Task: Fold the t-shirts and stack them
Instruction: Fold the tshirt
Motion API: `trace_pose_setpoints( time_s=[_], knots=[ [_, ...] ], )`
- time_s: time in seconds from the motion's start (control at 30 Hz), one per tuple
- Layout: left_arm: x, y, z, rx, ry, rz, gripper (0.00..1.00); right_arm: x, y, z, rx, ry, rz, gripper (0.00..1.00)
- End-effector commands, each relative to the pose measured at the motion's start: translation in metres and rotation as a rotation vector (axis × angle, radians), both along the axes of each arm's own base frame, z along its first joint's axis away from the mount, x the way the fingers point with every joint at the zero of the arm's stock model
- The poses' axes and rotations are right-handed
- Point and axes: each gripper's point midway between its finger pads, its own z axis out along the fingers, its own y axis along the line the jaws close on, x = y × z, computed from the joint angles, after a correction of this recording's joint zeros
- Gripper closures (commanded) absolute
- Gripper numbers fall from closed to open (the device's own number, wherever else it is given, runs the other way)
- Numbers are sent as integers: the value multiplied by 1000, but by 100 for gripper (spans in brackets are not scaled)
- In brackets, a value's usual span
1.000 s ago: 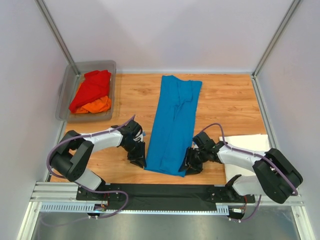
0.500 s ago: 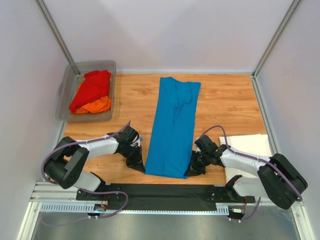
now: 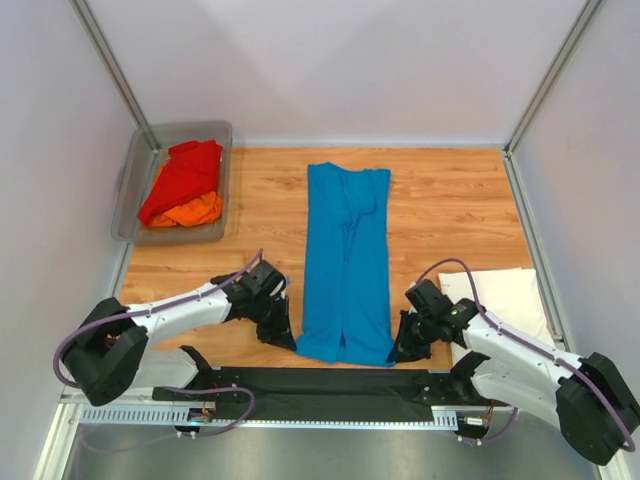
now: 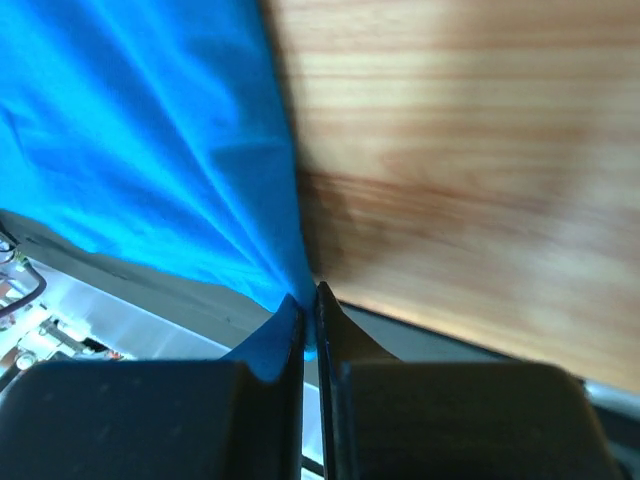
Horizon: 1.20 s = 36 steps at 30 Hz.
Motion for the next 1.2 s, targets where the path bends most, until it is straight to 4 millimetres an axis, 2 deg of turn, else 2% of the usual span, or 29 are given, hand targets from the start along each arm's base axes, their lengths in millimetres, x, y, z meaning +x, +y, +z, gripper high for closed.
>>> trace_pose_setpoints(
  time_s=[0.0,0.03,0.07,0.1,0.13,0.17,0.2,0.23,0.27,0.3,0.33,0.37,0.4,0.43,0.47,0.5,0.53,0.57,0.6,0.63,0.7,0.77,1.0,1.17],
  knots=[
    [44,-10,41,2,-135,56,100,26,-17,24,-104,-70,-12,100],
    [63,-20,58,-23,-169,47,100,33,-19,29,-112,-60,-16,100],
    [74,-21,64,-26,-176,50,100,51,-26,35,-112,-77,-40,100],
    [93,-19,69,-26,-184,81,100,58,-28,32,-123,-36,-36,100],
    [117,-27,89,-52,-231,86,100,81,-25,47,-106,-77,-44,100],
    [127,-27,79,-26,-199,60,100,99,-32,51,-109,-95,-45,100],
    [143,-25,81,-27,-195,74,100,108,-31,45,-114,-48,-37,100],
    [165,-34,84,-36,-192,71,100,139,-29,63,-97,-94,-55,100],
    [175,-34,84,-32,-187,70,100,151,-29,66,-97,-100,-32,100],
    [186,-36,85,-37,-184,77,100,165,-28,60,-104,-58,-28,100],
    [206,-38,85,-55,-173,99,100,190,-25,76,-95,-102,-32,100],
    [216,-38,84,-62,-170,110,100,207,-26,80,-96,-110,-45,100],
    [227,-38,84,-70,-165,129,100,218,-26,72,-104,-80,-45,100],
    [243,-41,93,-89,-189,137,100,226,-25,73,-103,-72,-46,100],
    [252,-37,83,-79,-162,154,100,251,-21,89,-86,-124,-51,100],
    [260,-37,82,-82,-160,160,100,259,-20,78,-90,-85,-48,100],
    [272,-41,81,-99,-156,163,100,265,-19,80,-88,-76,-47,100],
    [280,-38,80,-105,-154,175,100,282,-17,90,-74,-108,-54,100],
    [290,-41,86,-120,-168,178,100,288,-16,83,-79,-80,-58,100],
    [294,-41,78,-120,-146,179,100,294,-15,84,-74,-82,-59,100],
    [306,-42,79,-130,-148,187,100,309,-12,84,-60,-87,-58,100],
    [310,-41,70,-125,-125,195,100,319,-10,80,-45,-74,-56,100],
    [325,-46,58,-138,-106,215,100,337,-14,67,-21,-52,-75,100],
    [331,-38,46,-96,-99,239,100,354,-15,58,18,-67,-76,96]
  ],
)
